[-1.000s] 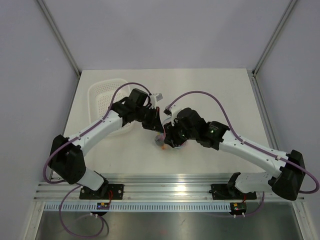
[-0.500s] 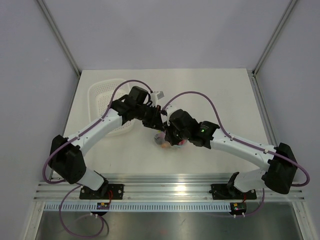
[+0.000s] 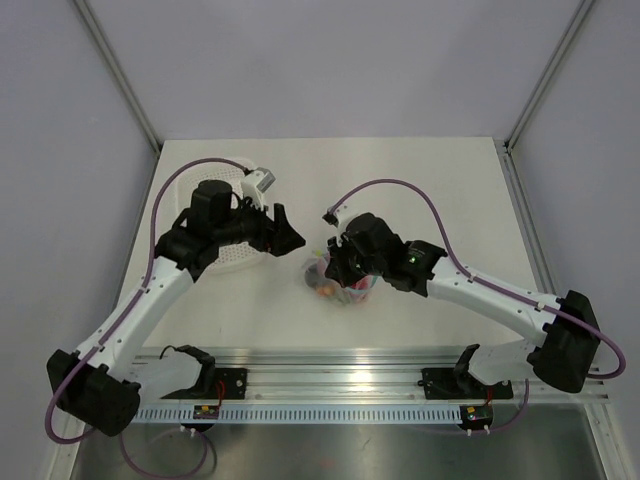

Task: Place the food in the zip-top bag and seal the zipper
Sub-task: Zip the zipper food storage bag at the center of the board.

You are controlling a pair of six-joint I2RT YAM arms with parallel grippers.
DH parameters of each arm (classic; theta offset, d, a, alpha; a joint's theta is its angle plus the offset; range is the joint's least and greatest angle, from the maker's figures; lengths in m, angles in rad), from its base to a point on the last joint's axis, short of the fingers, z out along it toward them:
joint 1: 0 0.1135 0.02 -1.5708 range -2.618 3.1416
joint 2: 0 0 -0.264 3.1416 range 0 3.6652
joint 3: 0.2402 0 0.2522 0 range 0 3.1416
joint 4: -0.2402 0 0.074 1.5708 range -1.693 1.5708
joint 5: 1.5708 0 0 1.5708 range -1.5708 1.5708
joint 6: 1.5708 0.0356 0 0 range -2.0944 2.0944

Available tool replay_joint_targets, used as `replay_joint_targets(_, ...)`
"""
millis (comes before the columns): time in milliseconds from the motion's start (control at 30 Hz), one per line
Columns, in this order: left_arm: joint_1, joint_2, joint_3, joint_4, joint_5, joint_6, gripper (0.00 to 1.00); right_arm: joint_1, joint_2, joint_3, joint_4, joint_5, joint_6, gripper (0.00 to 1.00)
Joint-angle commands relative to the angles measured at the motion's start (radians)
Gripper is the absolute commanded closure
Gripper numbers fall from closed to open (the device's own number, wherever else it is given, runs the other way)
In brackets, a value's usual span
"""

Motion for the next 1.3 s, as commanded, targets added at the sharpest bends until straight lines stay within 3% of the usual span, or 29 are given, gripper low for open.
replay_joint_targets(0,0.001,-0.091,-0.129,0.21,0.05,0.058,0.22,-0.043,-0.042,0.015,0.088,-0.107,0.038,1.0)
replay_joint_targets(233,-0.008,-0.188,-0.356,0.477,0.248,0.075,0.31,-0.108,-0.056,0.033,0.081,-0.242,0.04,1.0)
replay_joint_targets(333,-0.012,-0.223,-0.416,0.525,0.201,0.132,0.3,-0.109,-0.05,0.049,0.067,-0.262,0.027,1.0)
replay_joint_targets(567,-0.012,-0.154,-0.43,0.589,0.299,0.166,0.32,-0.111,-0.037,0.055,0.067,-0.288,0.02,1.0)
replay_joint_targets(733,-0.017,-0.085,-0.404,0.603,0.369,0.149,0.42,-0.111,-0.002,0.07,0.073,-0.316,0.017,1.0)
replay_joint_targets(767,-0.023,-0.082,-0.402,0.599,0.371,0.153,0.46,-0.111,0.001,0.072,0.073,-0.32,0.017,1.0)
replay_joint_targets(1067,-0.045,-0.07,-0.401,0.661,0.35,0.118,0.53,-0.111,0.01,0.083,0.068,-0.336,0.006,1.0)
replay_joint_targets(1167,-0.048,-0.051,-0.393,0.667,0.362,0.106,0.61,-0.111,0.015,0.089,0.071,-0.337,0.006,1.0)
replay_joint_targets(1200,-0.049,-0.041,-0.388,0.671,0.365,0.103,0.65,-0.111,0.019,0.093,0.07,-0.337,0.004,1.0)
replay_joint_targets(1233,-0.051,-0.036,-0.385,0.672,0.363,0.1,0.75,-0.111,0.023,0.096,0.071,-0.339,0.003,1.0)
replay_joint_targets(1267,-0.052,-0.031,-0.384,0.674,0.362,0.092,0.75,-0.111,0.024,0.098,0.068,-0.343,0.003,1.0)
